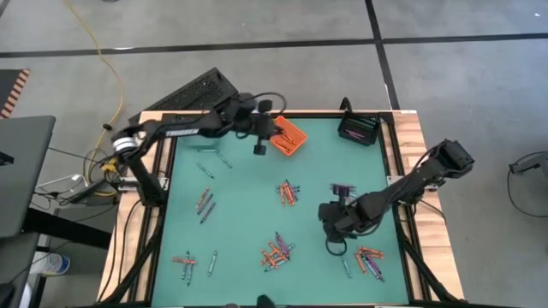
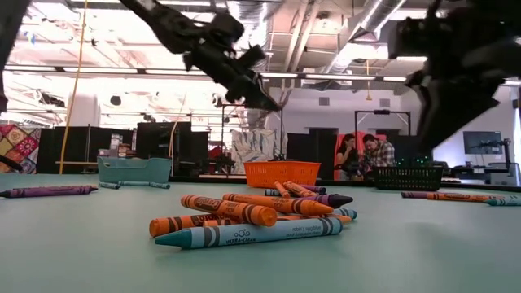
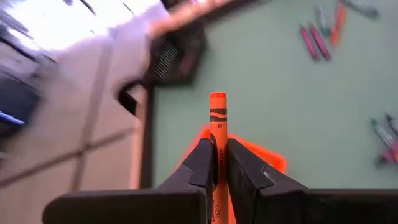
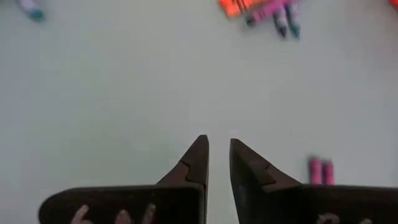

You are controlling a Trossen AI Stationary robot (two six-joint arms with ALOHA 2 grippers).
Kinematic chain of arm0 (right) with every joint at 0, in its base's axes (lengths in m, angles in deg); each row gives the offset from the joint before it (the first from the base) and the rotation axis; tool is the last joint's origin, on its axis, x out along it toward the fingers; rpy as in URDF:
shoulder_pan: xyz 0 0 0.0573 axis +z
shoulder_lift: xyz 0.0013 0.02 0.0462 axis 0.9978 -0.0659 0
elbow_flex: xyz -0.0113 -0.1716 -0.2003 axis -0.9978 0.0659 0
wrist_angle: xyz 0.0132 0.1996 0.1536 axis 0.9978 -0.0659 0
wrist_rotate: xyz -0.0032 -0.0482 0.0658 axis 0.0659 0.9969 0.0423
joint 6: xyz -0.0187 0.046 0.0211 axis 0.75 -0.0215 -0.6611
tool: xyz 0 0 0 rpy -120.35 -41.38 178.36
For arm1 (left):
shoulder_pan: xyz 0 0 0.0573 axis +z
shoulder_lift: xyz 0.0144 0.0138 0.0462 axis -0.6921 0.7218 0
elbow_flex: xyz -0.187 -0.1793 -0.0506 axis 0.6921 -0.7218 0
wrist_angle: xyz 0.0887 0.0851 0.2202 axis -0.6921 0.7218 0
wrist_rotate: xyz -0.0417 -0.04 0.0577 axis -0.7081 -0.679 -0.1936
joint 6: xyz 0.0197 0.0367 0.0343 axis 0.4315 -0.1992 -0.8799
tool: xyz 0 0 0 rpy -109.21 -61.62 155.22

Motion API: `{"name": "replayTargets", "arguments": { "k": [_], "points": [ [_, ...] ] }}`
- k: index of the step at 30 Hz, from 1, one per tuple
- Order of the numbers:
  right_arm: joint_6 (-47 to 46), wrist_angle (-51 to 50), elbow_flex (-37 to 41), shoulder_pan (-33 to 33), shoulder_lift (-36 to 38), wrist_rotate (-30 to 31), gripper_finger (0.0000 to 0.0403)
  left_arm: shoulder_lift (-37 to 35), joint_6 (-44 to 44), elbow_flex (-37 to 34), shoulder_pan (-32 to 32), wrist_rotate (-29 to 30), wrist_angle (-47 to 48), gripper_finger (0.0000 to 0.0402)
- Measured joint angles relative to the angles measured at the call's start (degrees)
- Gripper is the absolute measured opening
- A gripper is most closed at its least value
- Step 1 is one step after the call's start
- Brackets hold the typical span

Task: Sort crayons
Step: Put the orange crayon into the orange bin

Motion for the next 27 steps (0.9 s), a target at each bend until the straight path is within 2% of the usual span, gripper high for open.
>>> {"name": "replayTargets", "arguments": {
  "k": [8, 13, 18, 21, 27],
  "points": [
    [-6.68, -10.04, -0.02, 5.19, 0.35, -0.24, 0.0057, 12.5, -6.04, 15.73, 2.0, -4.15, 16.17, 0.0023],
    [-13.83, -20.92, 0.0, 8.72, 0.37, -0.02, 0.0057, 17.2, -8.08, 21.56, 2.14, -5.02, 17.24, 0.0024],
    [-18.89, -19.53, -0.02, 12.71, 2.24, -1.57, 0.0057, 20.31, -9.98, 24.21, 2.27, -6.16, 20.13, 0.0025],
    [-19.07, -20.43, -0.04, 15.13, 3.11, -0.25, 0.0057, 21.12, -11.01, 24.61, 2.27, -5.35, 20.83, 0.0033],
    [-19.8, -24.05, -0.06, 15.67, 4.46, 1.32, 0.0057, 21.25, -10.44, 24.57, 2.55, -2.84, 22.46, 0.0054]
  ]
}}
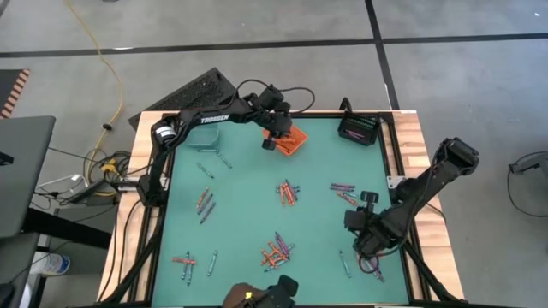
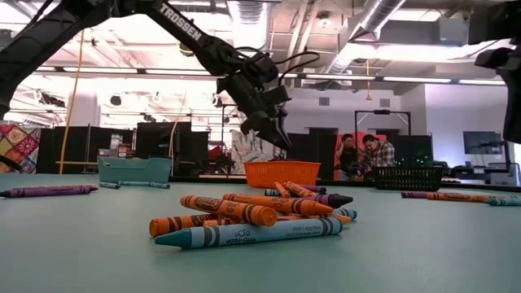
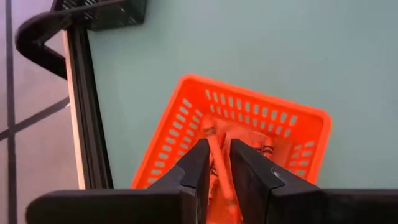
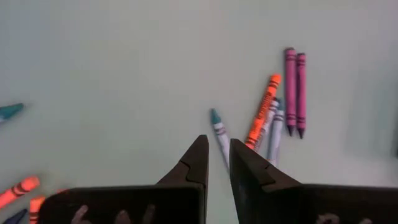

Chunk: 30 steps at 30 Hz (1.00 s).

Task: Sort crayons
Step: Put the orange crayon into the orange bin, then put the blue crayon into the blue bin

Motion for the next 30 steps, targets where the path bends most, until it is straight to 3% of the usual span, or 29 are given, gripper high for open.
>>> {"name": "replayTargets", "arguments": {
  "k": [8, 15, 21, 25, 30],
  "points": [
    [-6.84, -5.92, -0.03, 4.57, 2.22, 0.13, 0.0057, 0.0, 0.42, 0.0, 0.02, -0.13, 0.94, 0.0035],
    [-6.69, -6.45, 0.0, 6.9, 2.88, 2.51, 0.0057, -0.57, 1.43, -0.01, -0.12, -0.17, 4.48, 0.0102],
    [0.25, 3.21, 6.58, 4.51, 4.48, 2.14, 0.0057, -3.97, 1.84, -0.02, -1.54, 0.54, 15.04, 0.0164],
    [6.01, 12.5, 13.57, 0.77, 6.0, -2.09, 0.0057, -7.18, 2.19, -0.02, -3.7, 2.71, 23.48, 0.0173],
    [12.86, 17.25, 17.97, -3.7, 8.33, -4.18, 0.0057, -11.12, 3.73, -0.02, -8.05, 3.94, 30.91, 0.0174]
  ]
}}
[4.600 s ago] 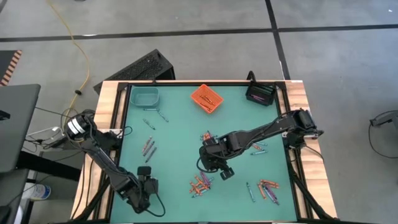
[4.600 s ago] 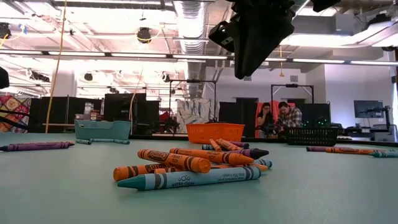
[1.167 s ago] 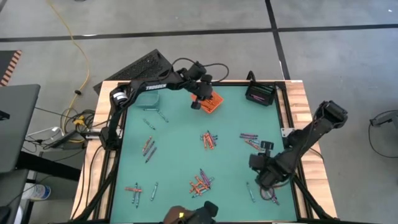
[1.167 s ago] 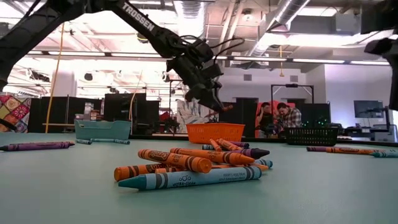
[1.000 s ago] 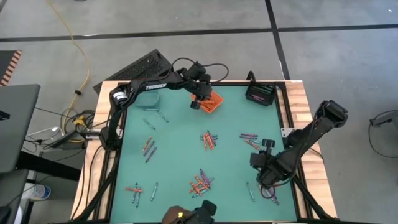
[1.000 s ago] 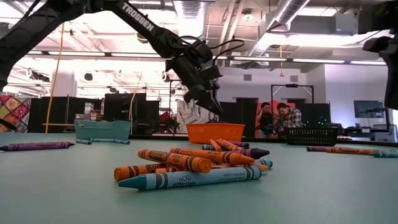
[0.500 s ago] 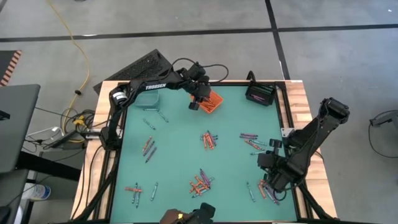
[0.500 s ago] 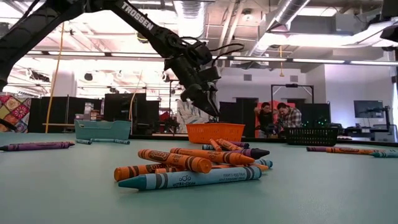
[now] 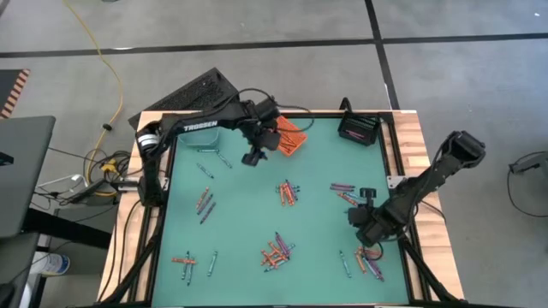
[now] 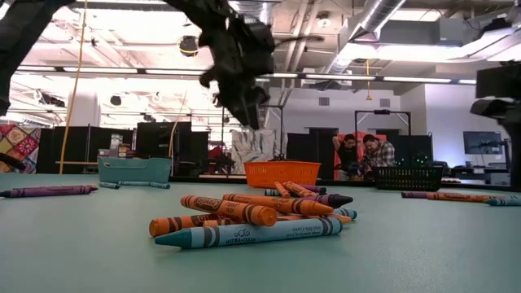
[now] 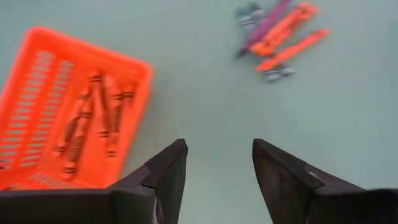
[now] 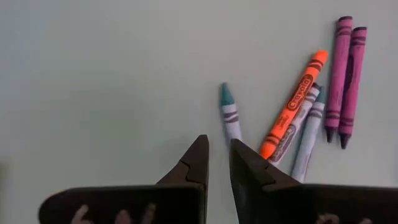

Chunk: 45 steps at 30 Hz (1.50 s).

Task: Sort crayons
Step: Put the blue crayon into the blue bin

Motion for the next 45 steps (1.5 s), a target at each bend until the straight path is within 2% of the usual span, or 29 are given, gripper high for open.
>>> {"name": "replayTargets", "arguments": {
  "k": [5, 9, 20, 23, 28, 33, 38, 41, 45],
  "points": [
    [6.88, 2.08, 0.97, -4.22, 2.13, -0.87, 0.0057, -2.61, 1.72, 0.0, -6.11, 0.3, 2.76, 0.0174],
    [8.91, 4.52, 2.53, -6.78, 2.95, -5.25, 0.0057, -3.31, 2.6, 0.0, -11.18, 1.08, 2.85, 0.0174],
    [12.76, 8.88, 2.7, -11.57, -2.25, -6.85, 0.0057, -3.31, 5.35, -0.02, -20.7, 3.43, 3.03, 0.0174],
    [14.02, 10.0, 2.5, -12.96, -4.27, -9.5, 0.0057, -3.28, 6.14, -0.02, -21.98, 3.47, 4.31, 0.0174],
    [12.85, 11.58, 2.55, -13.27, -5.37, -10.52, 0.0054, -3.28, 7.34, -0.02, -23.03, 3.51, 5.59, 0.0174],
    [9.48, 14.68, 2.86, -13.27, -3.11, -11.64, 0.0041, -3.25, 8.5, -0.02, -23.1, 3.64, 6.65, 0.0174],
    [8.17, 17.22, 2.92, -13.19, -0.79, -14.71, 0.0009, -3.22, 9.7, -0.03, -23.25, 8.28, 5.5, 0.0174],
    [7.61, 16.86, 2.92, -13.18, 0.66, -14.54, 0.0005, -3.22, 9.62, -0.04, -23.66, 10.6, 4.19, 0.0174],
    [7.21, 16.41, 2.79, -13.2, 2.43, -13.5, 0.0003, -3.21, 9.58, -0.04, -24.29, 10.82, 0.55, 0.0174]
  ]
}}
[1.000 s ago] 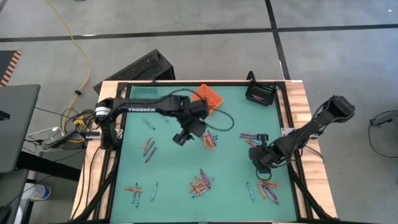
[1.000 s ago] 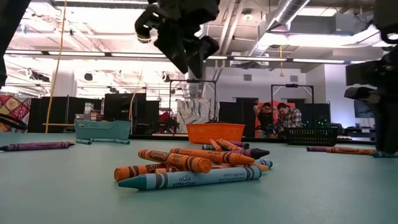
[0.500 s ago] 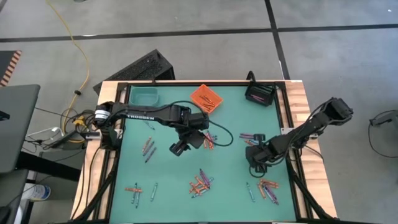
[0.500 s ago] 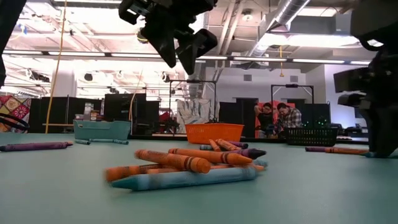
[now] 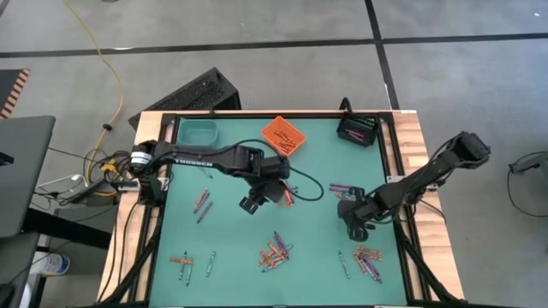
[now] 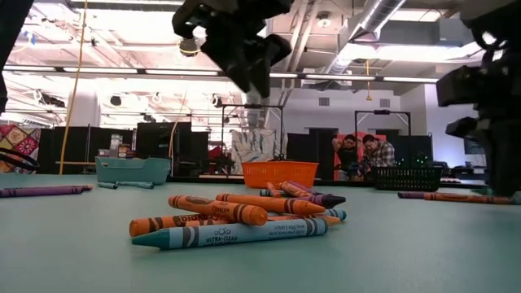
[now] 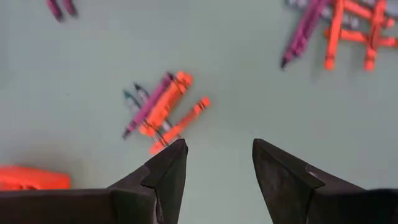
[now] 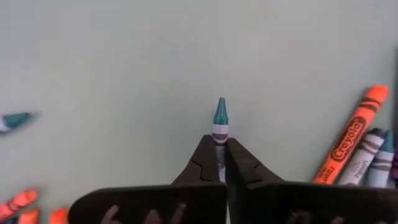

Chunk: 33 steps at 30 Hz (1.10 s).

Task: Sort crayons
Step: Put the blue crayon into the blue bin

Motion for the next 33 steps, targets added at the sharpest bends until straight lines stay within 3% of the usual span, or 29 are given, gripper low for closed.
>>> {"name": "replayTargets", "arguments": {
  "k": [7, 15, 18, 24, 28, 33],
  "points": [
    [2.18, 0.01, -4.32, 0.2, 4.26, 7.93, 0.0001, 0.04, 0.86, -2.66, -1.0, -5.37, -13.46, 0.0174],
    [10.51, 3.07, -10.81, 5.28, 9.66, 24.24, 0.0001, 0.1, 2.86, -11.14, -1.72, -1.06, -32.74, 0.0174],
    [15.65, 8.28, -11.48, 7.94, 11.34, 31.03, 0.0001, -0.43, 5.01, -15.78, -1.67, -0.55, -45.41, 0.0174],
    [27.01, 19.52, -11.48, 11.25, 12.56, 42.86, 0.0, -1.19, 11.18, -26.87, -1.7, -2.78, -80.05, 0.0173],
    [33.66, 26.68, -11.48, 11.31, 12.32, 43.79, 0.0, -1.06, 15.17, -29.81, -1.7, -4.78, -92.38, 0.0173],
    [40.96, 35.1, -11.48, 9.36, 10.75, 42.75, 0.0, -0.91, 18.3, -29.69, -1.72, -5.3, -93.6, 0.0173]
  ]
}}
